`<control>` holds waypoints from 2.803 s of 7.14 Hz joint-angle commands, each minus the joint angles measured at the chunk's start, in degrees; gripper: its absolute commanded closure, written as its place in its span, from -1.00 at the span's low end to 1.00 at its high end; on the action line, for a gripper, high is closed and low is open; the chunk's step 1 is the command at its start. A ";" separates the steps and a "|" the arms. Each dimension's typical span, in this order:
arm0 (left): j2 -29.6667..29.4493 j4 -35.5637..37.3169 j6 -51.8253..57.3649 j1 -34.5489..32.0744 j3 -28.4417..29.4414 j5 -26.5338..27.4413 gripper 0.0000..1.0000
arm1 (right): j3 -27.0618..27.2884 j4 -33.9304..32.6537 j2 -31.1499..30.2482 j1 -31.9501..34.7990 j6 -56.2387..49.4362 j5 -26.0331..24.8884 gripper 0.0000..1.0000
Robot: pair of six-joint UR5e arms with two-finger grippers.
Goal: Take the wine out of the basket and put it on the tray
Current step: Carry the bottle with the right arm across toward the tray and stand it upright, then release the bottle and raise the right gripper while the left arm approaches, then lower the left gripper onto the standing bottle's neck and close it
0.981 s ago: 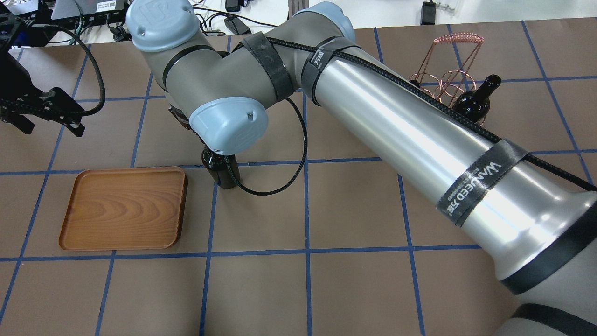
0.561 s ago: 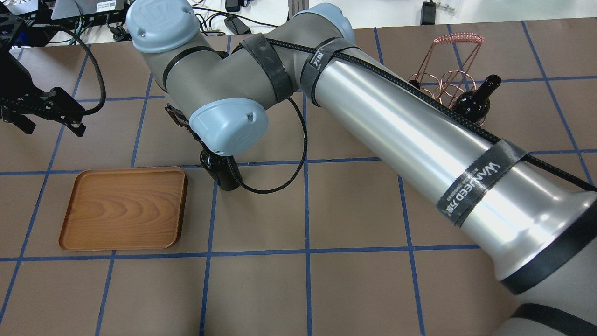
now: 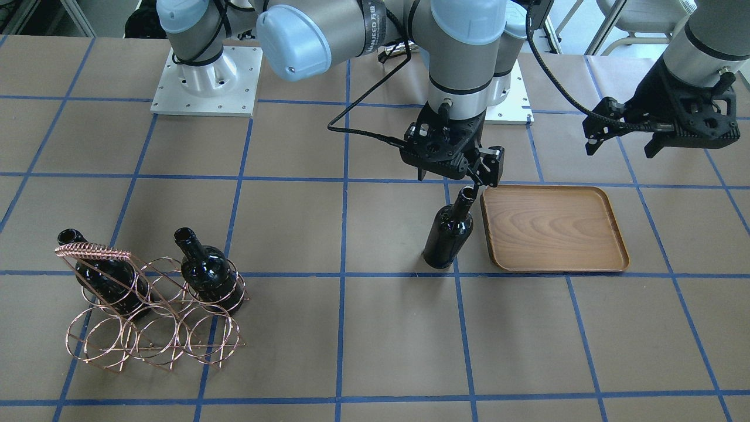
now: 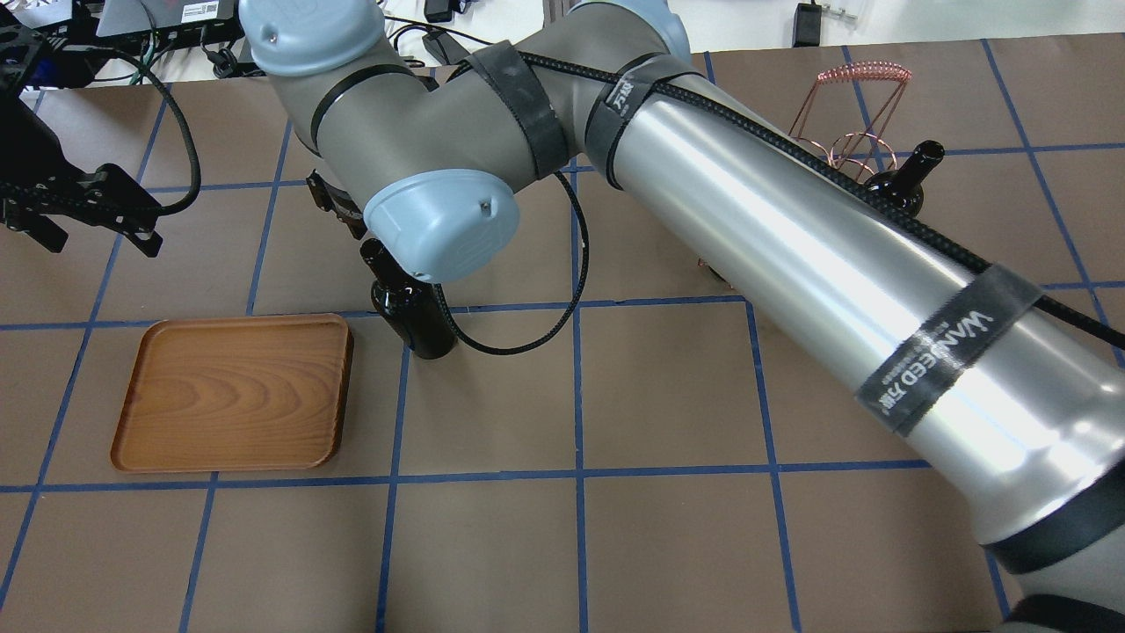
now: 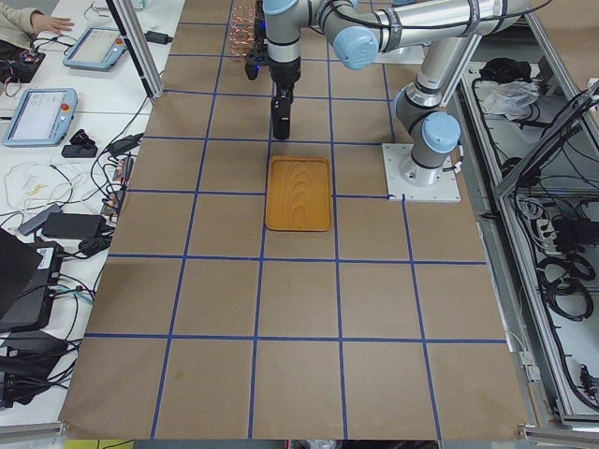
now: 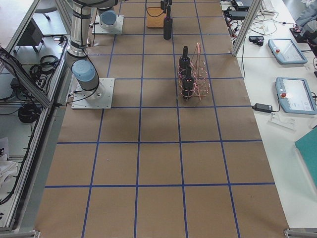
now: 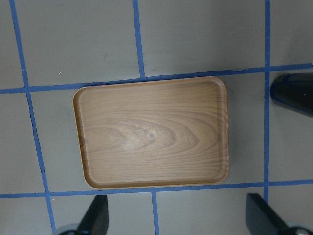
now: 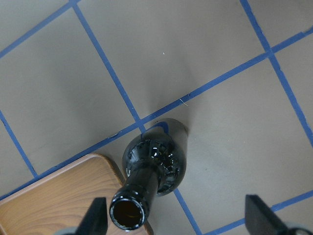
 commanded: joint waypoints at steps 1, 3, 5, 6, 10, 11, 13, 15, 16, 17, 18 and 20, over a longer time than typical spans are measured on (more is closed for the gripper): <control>-0.20 0.09 -5.19 -1.44 0.37 -0.96 -1.00 | 0.45 8.84 -5.08 -3.10 -9.36 -1.13 -1.00; -0.20 1.40 -11.77 -10.10 0.54 -0.79 -1.00 | 4.38 13.55 -10.87 -8.72 -26.98 -4.47 -1.00; -0.64 3.16 -18.30 -18.29 0.54 -0.96 -1.00 | 7.05 15.38 -16.86 -17.66 -36.97 -3.69 -0.97; -1.16 3.25 -21.20 -20.85 0.11 -2.09 -1.00 | 6.96 19.23 -19.41 -21.54 -44.24 -3.77 -0.95; -8.09 8.69 -22.28 -22.98 -0.42 -5.97 -1.00 | 8.10 19.97 -23.30 -29.29 -62.40 -4.48 -1.00; -9.59 8.88 -22.19 -23.07 -1.12 -5.89 -1.00 | 8.10 20.58 -23.48 -31.75 -63.37 -4.56 -1.00; -10.83 13.25 -21.76 -23.07 -5.41 -6.06 -0.92 | 8.10 20.77 -23.57 -32.39 -64.79 -4.56 -1.00; -11.01 12.92 -21.40 -23.07 -5.87 -5.97 -0.58 | 8.10 21.20 -23.65 -32.48 -64.17 -4.65 -1.00; -10.83 12.31 -21.40 -23.16 -5.78 -5.97 -0.50 | 8.10 21.64 -24.52 -32.39 -64.26 -4.57 -1.00; -10.75 11.78 -21.49 -23.25 -5.78 -5.97 -0.50 | 8.62 21.03 -24.62 -32.39 -64.26 -4.48 -1.00; -10.57 11.00 -21.49 -23.25 -5.70 -6.50 -0.50 | 9.85 20.51 -24.71 -32.39 -64.35 -4.56 -1.00; -10.22 10.55 -21.49 -23.25 -5.61 -6.59 -0.31 | 9.95 20.50 -25.06 -32.39 -64.44 -4.57 -1.00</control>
